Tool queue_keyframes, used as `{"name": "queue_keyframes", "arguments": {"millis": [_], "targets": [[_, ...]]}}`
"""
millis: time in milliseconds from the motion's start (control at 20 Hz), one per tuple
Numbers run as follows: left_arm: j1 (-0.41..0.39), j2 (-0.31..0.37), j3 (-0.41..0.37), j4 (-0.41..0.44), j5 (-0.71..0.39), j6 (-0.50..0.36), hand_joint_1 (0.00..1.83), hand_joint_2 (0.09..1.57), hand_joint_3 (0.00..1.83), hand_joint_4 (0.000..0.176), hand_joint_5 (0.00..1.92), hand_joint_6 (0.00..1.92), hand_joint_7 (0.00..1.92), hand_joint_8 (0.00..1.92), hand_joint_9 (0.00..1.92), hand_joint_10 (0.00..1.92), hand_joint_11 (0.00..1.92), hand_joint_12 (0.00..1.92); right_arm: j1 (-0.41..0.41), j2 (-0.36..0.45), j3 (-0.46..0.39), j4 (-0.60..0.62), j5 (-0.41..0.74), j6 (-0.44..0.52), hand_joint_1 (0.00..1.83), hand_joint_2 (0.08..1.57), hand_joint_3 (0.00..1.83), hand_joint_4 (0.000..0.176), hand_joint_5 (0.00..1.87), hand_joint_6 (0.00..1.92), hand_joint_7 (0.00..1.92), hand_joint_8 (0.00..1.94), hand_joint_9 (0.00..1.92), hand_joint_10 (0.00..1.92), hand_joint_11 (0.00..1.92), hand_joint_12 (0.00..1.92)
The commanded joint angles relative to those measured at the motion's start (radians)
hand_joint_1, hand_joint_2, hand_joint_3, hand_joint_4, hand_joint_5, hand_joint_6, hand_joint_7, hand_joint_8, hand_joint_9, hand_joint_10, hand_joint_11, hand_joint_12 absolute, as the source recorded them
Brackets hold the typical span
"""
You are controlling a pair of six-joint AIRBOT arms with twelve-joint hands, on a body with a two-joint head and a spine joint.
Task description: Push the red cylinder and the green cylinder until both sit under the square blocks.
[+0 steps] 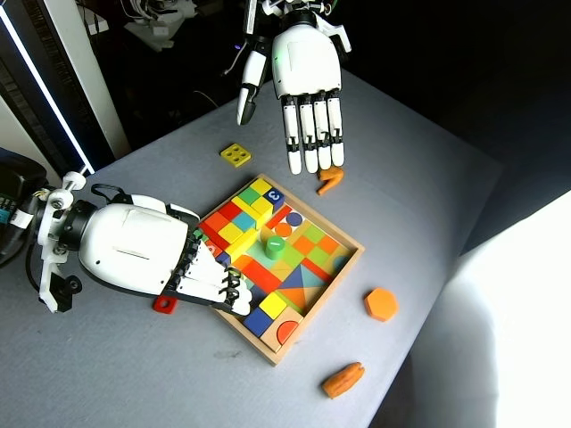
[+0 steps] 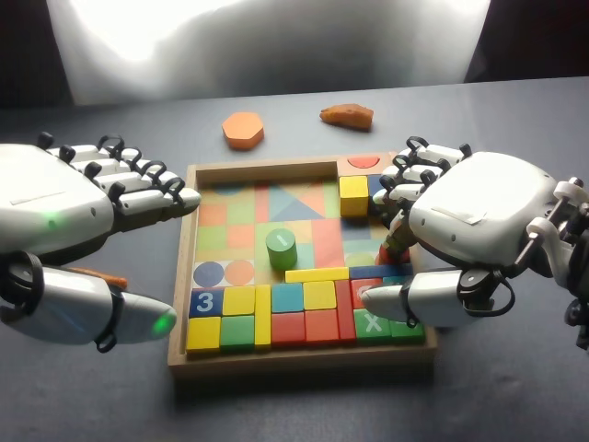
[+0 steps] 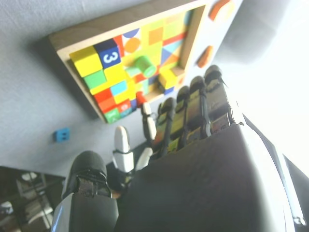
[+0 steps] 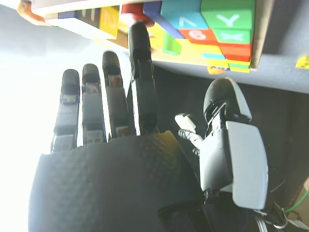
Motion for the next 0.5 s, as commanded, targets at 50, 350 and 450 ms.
{"name": "queue_keyframes", "arguments": {"millis": [50, 350, 450], "targets": [[-0.011, 0.007, 0.014, 0.002, -0.085, 0.013, 0.00, 1.18, 0.00, 0.000, 0.00, 0.00, 0.00, 0.00, 0.00, 0.00, 0.00, 0.00, 0.012, 0.013, -0.006, -0.021, 0.050, 0.007, 0.00, 1.14, 0.00, 0.000, 0.87, 0.00, 0.35, 0.00, 0.18, 0.00, 0.00, 0.35], [-0.007, 0.005, 0.055, 0.002, -0.065, 0.037, 0.00, 1.18, 0.00, 0.000, 0.00, 0.00, 0.00, 0.00, 0.00, 0.00, 0.00, 0.00, 0.082, 0.014, -0.008, -0.021, 0.059, 0.055, 0.00, 1.14, 0.00, 0.000, 0.87, 0.00, 0.36, 0.00, 0.18, 0.00, 0.00, 0.36], [-0.007, 0.004, 0.068, 0.002, -0.056, 0.038, 0.00, 1.18, 0.00, 0.000, 0.00, 0.00, 0.00, 0.00, 0.00, 0.00, 0.00, 0.00, 0.104, 0.017, -0.011, -0.021, 0.059, 0.058, 0.00, 1.14, 0.00, 0.000, 0.87, 0.00, 0.35, 0.00, 0.17, 0.00, 0.00, 0.27]]}}
